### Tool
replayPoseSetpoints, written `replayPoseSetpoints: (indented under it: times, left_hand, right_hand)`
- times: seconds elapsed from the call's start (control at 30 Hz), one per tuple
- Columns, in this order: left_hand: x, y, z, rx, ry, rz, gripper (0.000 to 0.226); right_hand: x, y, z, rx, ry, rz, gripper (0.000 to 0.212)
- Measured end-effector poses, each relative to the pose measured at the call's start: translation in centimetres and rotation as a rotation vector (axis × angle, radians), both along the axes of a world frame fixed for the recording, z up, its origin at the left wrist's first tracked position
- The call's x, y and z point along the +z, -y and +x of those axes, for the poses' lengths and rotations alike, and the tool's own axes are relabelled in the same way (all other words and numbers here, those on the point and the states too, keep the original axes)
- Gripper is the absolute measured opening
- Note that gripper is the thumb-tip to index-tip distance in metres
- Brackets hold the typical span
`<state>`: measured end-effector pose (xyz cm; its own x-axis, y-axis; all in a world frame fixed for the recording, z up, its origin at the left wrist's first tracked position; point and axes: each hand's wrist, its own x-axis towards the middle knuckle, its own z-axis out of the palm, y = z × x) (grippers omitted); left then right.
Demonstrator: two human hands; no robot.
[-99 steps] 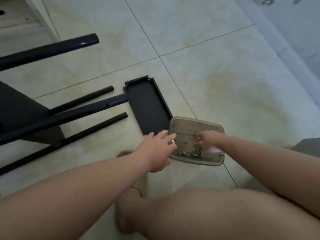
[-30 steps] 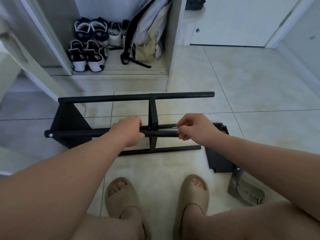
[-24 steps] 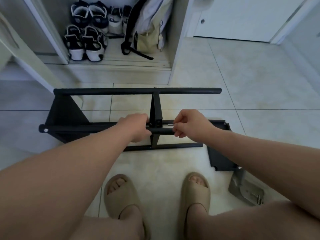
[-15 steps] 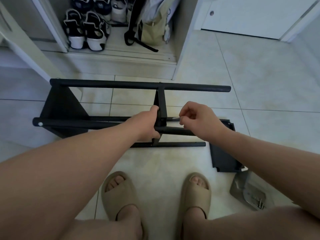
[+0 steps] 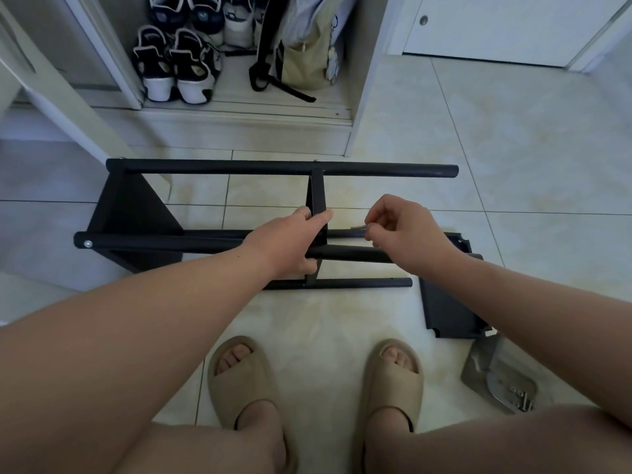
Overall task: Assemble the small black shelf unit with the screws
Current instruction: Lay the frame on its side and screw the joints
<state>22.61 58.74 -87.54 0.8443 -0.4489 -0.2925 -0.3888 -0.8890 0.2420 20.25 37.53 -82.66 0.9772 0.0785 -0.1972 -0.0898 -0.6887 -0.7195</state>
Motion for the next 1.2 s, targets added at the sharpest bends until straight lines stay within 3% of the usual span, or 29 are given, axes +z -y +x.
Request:
replayPoseSetpoints:
  times: [0.13,0.27,0.47,0.8,1.2]
  left_hand:
    - [0.2,-0.3,0.6,-0.015,0.046,-0.01,0.077]
    - [0.0,-0.7,1.4,0.045,0.023,-0.159,0.062]
    - [-0.3,-1.3,1.2,0.11,0.003,-0.266,0.061]
    - [0.0,-1.3,1.7,0.406,-0.312,-0.47,0.064]
    - [0.5,-1.6,2.0,0.365,-0.538,-0.53,0.05]
  right_hand:
    - [-0.2,-0.1,0.0,0.011,0.004,-0.001,0.015]
    - [-0.4,-0.1,-0.1,0.015,-0.006,-0.003,0.016]
    - [-0.8,-0.7,-0.3,0.054,-0.052,0.015,0.017]
    - [-1.7,-2.5,-0.7,0.114,-0.125,0.026,0.016]
    - [-2.1,-3.7,-1.0,0.217,-0.069,-0.063,0.003]
